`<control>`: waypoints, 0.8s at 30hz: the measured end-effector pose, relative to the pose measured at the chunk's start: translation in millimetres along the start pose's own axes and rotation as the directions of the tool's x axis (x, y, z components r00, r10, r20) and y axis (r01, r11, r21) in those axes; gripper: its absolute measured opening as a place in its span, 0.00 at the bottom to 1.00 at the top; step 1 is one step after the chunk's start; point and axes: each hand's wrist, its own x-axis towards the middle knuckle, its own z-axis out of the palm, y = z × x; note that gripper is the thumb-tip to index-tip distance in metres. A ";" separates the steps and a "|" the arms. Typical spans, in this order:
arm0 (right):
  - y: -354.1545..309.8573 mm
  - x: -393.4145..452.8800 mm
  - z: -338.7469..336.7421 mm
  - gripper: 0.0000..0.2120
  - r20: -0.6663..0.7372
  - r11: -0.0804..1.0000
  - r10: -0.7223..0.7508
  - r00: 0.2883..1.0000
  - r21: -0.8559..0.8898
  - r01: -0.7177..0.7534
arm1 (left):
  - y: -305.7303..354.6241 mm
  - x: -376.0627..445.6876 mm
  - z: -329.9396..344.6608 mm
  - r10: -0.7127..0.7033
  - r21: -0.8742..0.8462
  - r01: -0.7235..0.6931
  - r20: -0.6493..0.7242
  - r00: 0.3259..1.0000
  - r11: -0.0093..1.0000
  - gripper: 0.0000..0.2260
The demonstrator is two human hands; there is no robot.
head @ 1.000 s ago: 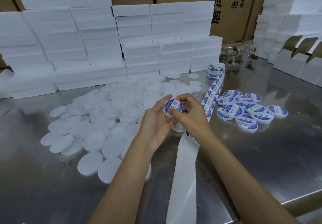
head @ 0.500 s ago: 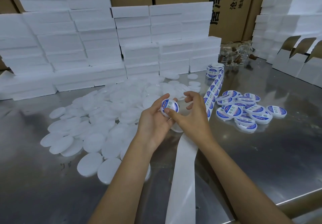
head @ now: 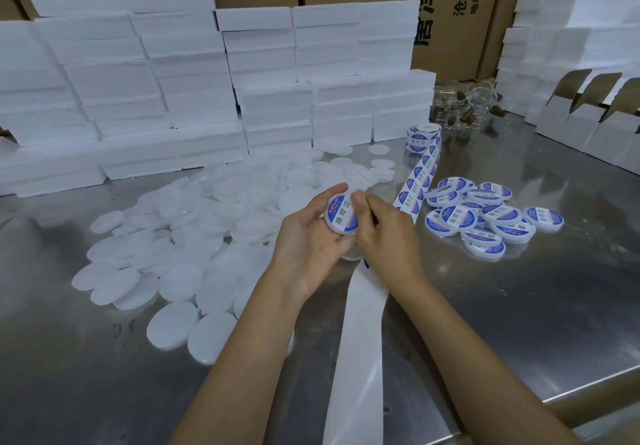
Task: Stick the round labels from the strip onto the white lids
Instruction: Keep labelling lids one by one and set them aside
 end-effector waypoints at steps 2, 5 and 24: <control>2.6 0.5 0.3 0.20 0.007 1.000 0.029 1.000 0.005 -0.030 | -1.3 0.8 -0.6 -0.006 -0.016 0.006 -0.002 1.000 1.000 0.14; 4.1 0.5 -0.1 0.24 0.011 0.996 0.059 0.998 -0.066 -0.058 | -2.9 2.2 -0.1 -0.009 -0.027 0.009 0.011 1.000 1.000 0.14; -2.9 -8.3 1.8 0.24 0.080 0.980 0.024 0.996 -0.198 -0.008 | -6.8 5.2 -2.5 0.184 0.293 -0.177 0.007 0.983 0.940 0.11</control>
